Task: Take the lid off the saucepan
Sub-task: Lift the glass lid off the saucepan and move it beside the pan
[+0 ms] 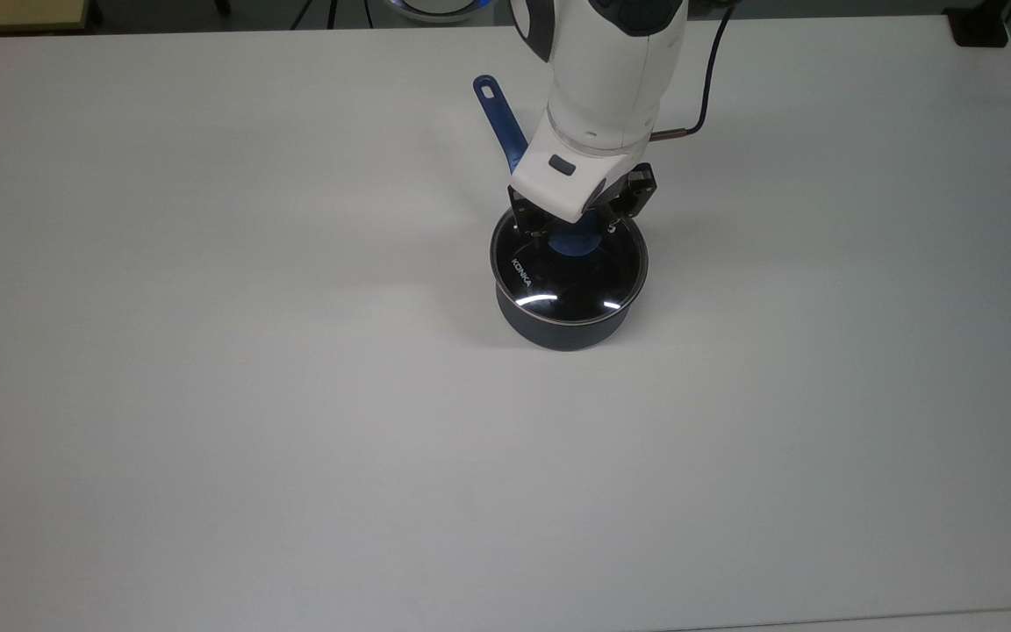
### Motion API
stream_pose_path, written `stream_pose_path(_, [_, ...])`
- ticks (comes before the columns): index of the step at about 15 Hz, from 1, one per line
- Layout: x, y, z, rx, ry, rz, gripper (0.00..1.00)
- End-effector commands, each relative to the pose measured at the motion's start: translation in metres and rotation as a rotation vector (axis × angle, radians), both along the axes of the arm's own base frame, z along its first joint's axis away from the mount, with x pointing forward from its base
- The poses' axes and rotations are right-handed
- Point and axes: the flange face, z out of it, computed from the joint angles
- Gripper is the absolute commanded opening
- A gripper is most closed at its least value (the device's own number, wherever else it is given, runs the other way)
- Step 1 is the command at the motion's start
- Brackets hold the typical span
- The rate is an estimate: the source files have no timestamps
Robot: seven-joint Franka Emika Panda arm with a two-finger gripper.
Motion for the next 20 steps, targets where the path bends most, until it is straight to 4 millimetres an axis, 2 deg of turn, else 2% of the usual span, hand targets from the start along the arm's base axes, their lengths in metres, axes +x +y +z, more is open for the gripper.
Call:
stream_pose_path(1, [-0.004,-0.009,0.023,0.027,-0.035,-0.027,0.40])
stream_pose_path(4, [-0.003,-0.040,0.041,0.025,-0.028,-0.064,0.40])
stream_pose_path(6, [-0.004,-0.066,0.045,0.019,-0.001,-0.058,0.40])
stream_pose_path(9, [0.001,-0.108,0.037,0.008,0.027,-0.071,0.40])
stream_pose_path(12, [0.006,-0.163,0.030,0.006,0.037,-0.093,0.40])
stream_pose_path(14, [0.005,-0.195,0.009,0.000,0.065,-0.102,0.40])
stream_pose_path(17, [0.011,-0.218,-0.032,-0.041,0.063,-0.104,0.40])
stream_pose_path(20, [0.009,-0.259,-0.055,-0.068,0.049,-0.145,0.40])
